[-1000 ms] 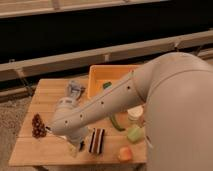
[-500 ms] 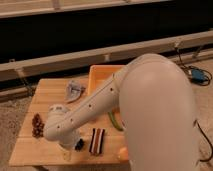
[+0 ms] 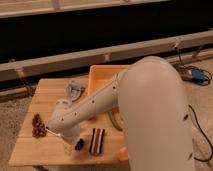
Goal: Place brush in tray
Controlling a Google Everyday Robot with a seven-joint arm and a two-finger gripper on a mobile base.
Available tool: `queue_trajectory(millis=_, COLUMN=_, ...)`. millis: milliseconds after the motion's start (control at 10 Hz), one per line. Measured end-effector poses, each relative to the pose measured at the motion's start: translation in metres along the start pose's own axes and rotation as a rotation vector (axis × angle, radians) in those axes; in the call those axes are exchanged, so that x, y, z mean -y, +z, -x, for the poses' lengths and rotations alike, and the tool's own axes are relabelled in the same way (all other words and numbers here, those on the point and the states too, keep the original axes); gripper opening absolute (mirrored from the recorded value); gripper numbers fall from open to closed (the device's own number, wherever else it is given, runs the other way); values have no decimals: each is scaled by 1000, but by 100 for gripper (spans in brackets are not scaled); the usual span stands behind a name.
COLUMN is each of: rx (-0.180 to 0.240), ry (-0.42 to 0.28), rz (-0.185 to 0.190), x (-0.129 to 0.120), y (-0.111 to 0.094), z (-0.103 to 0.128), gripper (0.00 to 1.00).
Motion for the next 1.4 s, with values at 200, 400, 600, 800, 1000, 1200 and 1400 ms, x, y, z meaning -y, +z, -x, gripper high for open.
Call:
queue_trajectory(millis=200, rx=-9, ry=4, rz=7, x=-1, y=13, z=2, gripper=80)
queue_trajectory(millis=400, rx=-19, ry=13, rz=1, x=-1, y=22, z=2, gripper=80)
queue_trajectory(millis=600, rx=-28, ry=20, rz=-11, x=0, y=27, z=1, gripper=70)
queue_trajectory(millis=800, rx=-38, ry=33, rz=-23, x=3, y=29, z=-1, gripper=48)
queue_trajectory(millis=1000, rx=-41, ry=41, rz=-30, x=6, y=26, z=-5, gripper=28)
queue_trajectory(millis=1200, rx=-30, ry=42, rz=-37, x=5, y=10, z=-11, gripper=8)
queue_trajectory(millis=1400, rx=-8, ry=46, rz=-45, x=3, y=-15, z=-18, gripper=0)
